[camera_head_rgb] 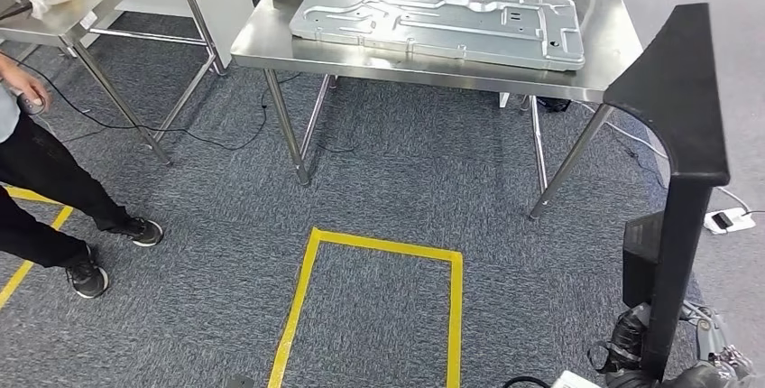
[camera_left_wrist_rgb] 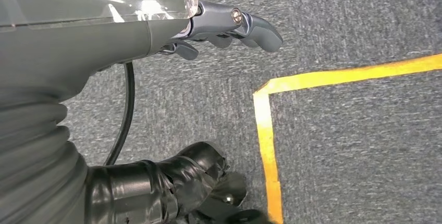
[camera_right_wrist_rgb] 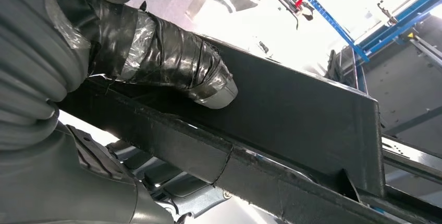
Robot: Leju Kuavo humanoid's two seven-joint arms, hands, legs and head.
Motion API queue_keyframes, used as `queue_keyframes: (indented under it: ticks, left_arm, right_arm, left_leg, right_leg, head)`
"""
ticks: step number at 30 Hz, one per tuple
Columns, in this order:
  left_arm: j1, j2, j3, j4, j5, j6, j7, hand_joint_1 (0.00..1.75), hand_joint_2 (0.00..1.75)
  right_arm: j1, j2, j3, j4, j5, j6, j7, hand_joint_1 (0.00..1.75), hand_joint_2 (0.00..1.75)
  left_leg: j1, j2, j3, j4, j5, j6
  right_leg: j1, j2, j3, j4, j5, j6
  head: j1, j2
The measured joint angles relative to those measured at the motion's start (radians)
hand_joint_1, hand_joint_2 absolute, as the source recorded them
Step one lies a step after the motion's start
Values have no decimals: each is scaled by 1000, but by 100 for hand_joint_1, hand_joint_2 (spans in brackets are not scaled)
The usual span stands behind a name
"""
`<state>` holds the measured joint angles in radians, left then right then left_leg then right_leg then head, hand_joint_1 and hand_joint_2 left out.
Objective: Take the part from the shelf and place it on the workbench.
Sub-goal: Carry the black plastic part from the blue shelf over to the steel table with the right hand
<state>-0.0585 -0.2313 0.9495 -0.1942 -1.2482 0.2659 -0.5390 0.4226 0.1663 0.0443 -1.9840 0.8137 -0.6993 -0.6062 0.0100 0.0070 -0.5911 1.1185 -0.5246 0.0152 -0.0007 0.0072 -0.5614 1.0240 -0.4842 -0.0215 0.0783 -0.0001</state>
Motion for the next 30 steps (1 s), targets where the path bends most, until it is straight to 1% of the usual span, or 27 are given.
queue_keyframes:
  ticks: [1, 2, 3, 5, 6, 7, 8, 9, 10, 11, 12, 13, 14, 15, 16, 17, 19, 21, 22, 23, 25, 26, 27, 28, 29, 30]
  left_arm:
    - [-1, 1, 0, 0, 0, 0, 0, 0, 175]
    - [-1, 2, 0, 0, 0, 0, 0, 0, 175]
    - [-1, 2, 0, 0, 0, 0, 0, 0, 175]
    - [1, 2, 0, 0, 0, 0, 0, 0, 175]
    - [0, 2, 0, 0, 0, 0, 0, 0, 175]
    - [0, 2, 0, 0, 0, 0, 0, 0, 175]
    - [-1, 2, 0, 0, 0, -1, 0, 0, 175]
    - [-2, 2, 0, 0, -1, -1, 0, 0, 175]
    - [-2, 2, 0, 0, -1, -1, -1, 0, 175]
    - [-1, 2, 0, 0, -1, -2, -1, 0, 175]
    - [-1, 2, 0, 0, -1, -2, -2, 0, 175]
    - [0, 2, 0, 0, -1, -2, -2, 0, 175]
    - [-1, 2, 0, 0, -2, -2, -3, 0, 175]
    - [-1, 2, 0, 0, -3, -3, -4, 0, 175]
    - [-1, 2, 0, 0, -4, -3, -5, 0, 175]
    - [-1, 2, 0, 0, -6, -3, -6, 0, 175]
    - [-2, 2, 0, 0, -7, -3, -7, 0, 175]
    - [-3, 2, 0, 0, -9, -3, -8, 0, 175]
    - [-3, 2, 0, 0, -10, -3, -8, 0, 175]
    - [-4, 2, 0, 0, -11, -4, -8, 0, 175]
    - [-3, 2, 0, 0, -16, -5, -8, 0, 175]
    - [-2, 2, 0, 0, -17, -6, -8, 0, 175]
    - [0, 2, 0, 0, -18, -6, -8, 0, 175]
    - [1, 2, 0, 0, -19, -7, -8, 0, 175]
    - [1, 2, 0, 0, -19, -7, -8, 0, 175]
    - [1, 2, 0, 0, -19, -8, -8, 0, 175]
  right_arm:
    - [0, 0, 0, 0, 0, 0, 0, 175, 175]
    - [0, 0, 0, 0, 0, 0, 0, 175, 175]
    - [0, 0, 0, 0, 0, 0, 0, 175, 175]
    - [0, 0, 0, 0, 0, 0, 1, 175, 175]
    - [0, 0, 0, 0, -1, 0, 1, 175, 175]
    - [-1, 0, 0, 0, -2, 0, 1, 175, 175]
    - [-1, 0, 0, 0, -3, 0, 2, 175, 175]
    - [-2, 0, 0, 0, -3, 0, 2, 175, 175]
    - [-2, 0, 0, 1, -4, 0, 2, 175, 175]
    - [-2, 0, 0, 1, -6, 0, 3, 175, 175]
    - [-2, 0, 0, 2, -8, 0, 4, 175, 175]
    - [-2, 0, 0, 2, -10, 0, 5, 175, 175]
    - [-2, 0, 0, 2, -11, 0, 6, 175, 175]
    - [-3, 0, 0, 2, -12, 0, 6, 175, 175]
    - [-4, 0, 0, 2, -13, 0, 7, 175, 175]
    - [-5, 0, 0, 2, -13, 0, 9, 175, 175]
    - [-5, 0, 0, 2, -9, 0, 13, 175, 175]
    - [-6, 1, 0, 2, 6, 0, 8, 175, 175]
    - [-6, 3, -1, 2, 19, 0, 1, 175, 175]
    - [-7, 5, -1, 2, 33, 0, -5, 175, 175]
    - [-8, 9, -1, 3, 52, 0, -17, 175, 175]
    - [-8, 10, -1, 3, 54, 0, -21, 175, 175]
    - [-8, 11, -1, 3, 53, 0, -24, 175, 175]
    - [-8, 13, -1, 3, 51, 0, -25, 175, 175]
    - [-9, 14, -1, 3, 48, 0, -25, 175, 175]
    - [-9, 15, -1, 3, 46, 0, -25, 175, 175]
  left_leg:
    - [-3, -1, 22, -51, 17, 5]
    - [-5, -1, 34, -80, 23, 9]
    - [-7, -1, 36, -87, 21, 11]
    - [-4, 0, 38, -95, 27, 19]
    - [-2, 0, 40, -100, 30, 24]
    - [1, 1, 42, -105, 33, 30]
    - [1, 2, 43, -107, 35, 33]
    - [1, 2, 43, -108, 35, 35]
    - [1, 3, 42, -107, 34, 35]
    - [1, 3, 43, -107, 33, 35]
    - [2, 4, 43, -106, 32, 35]
    - [2, 3, 45, -105, 30, 33]
    - [3, 3, 48, -105, 28, 31]
    - [2, 2, 51, -104, 25, 27]
    - [1, 2, 53, -102, 22, 22]
    - [0, 2, 54, -102, 20, 16]
    - [0, 3, 55, -106, 18, 4]
    - [1, 3, 57, -101, 10, -7]
    - [2, 3, 48, -77, -7, -11]
    - [2, 2, 27, -31, -34, -14]
    - [3, 2, -39, 105, -94, -17]
    - [3, 2, -69, 158, -108, -18]
    - [3, 2, -84, 178, -103, -18]
    - [3, 2, -80, 160, -77, -16]
    - [3, 1, -58, 105, -37, -13]
    - [2, 0, -30, 38, -2, -8]
  right_leg:
    - [1, 1, -1, 4, -2, 4]
    - [2, 2, -3, 6, -4, 8]
    - [3, 2, -5, 8, -4, 13]
    - [1, 1, -5, 9, -6, 24]
    - [0, 0, -8, 20, -15, 30]
    - [-2, -1, -21, 50, -35, 36]
    - [-5, -2, -43, 98, -63, 42]
    - [-8, -2, -75, 162, -96, 47]
    - [-11, -2, -107, 226, -122, 51]
    - [-14, -2, -129, 269, -131, 53]
    - [-17, -2, -136, 277, -120, 55]
    - [-19, -3, -123, 245, -91, 56]
    - [-22, -4, -92, 180, -52, 56]
    - [-22, -6, -57, 110, -23, 55]
    - [-20, -8, -30, 53, -3, 51]
    - [-17, -8, -14, 17, 5, 46]
    - [-11, -6, -12, 4, 2, 35]
    - [-14, -5, -5, -5, 4, 22]
    - [-16, -5, -1, -11, 6, 14]
    - [-18, -6, 3, -15, 6, 8]
    - [-14, -7, 5, -15, 2, -2]
    - [-11, -6, 6, -14, 0, -4]
    - [-9, -5, 8, -12, -2, -6]
    - [-8, -3, 11, -10, -6, -6]
    - [-7, -2, 15, -7, -11, -5]
    - [-6, 0, 18, -4, -16, -3]
  head:
    - [0, 0]
    - [0, 0]
    - [0, 0]
    - [0, 0]
    - [1, 0]
    - [1, 0]
    - [2, 0]
    - [2, 0]
    - [2, 0]
    - [2, 0]
    - [2, 0]
    - [2, 0]
    - [2, 0]
    - [2, 0]
    - [2, 0]
    - [2, 0]
    - [1, 0]
    - [1, 0]
    - [1, 0]
    - [0, 0]
    - [0, 0]
    - [0, 0]
    - [0, 0]
    - [0, 0]
    - [0, 0]
    - [0, 0]
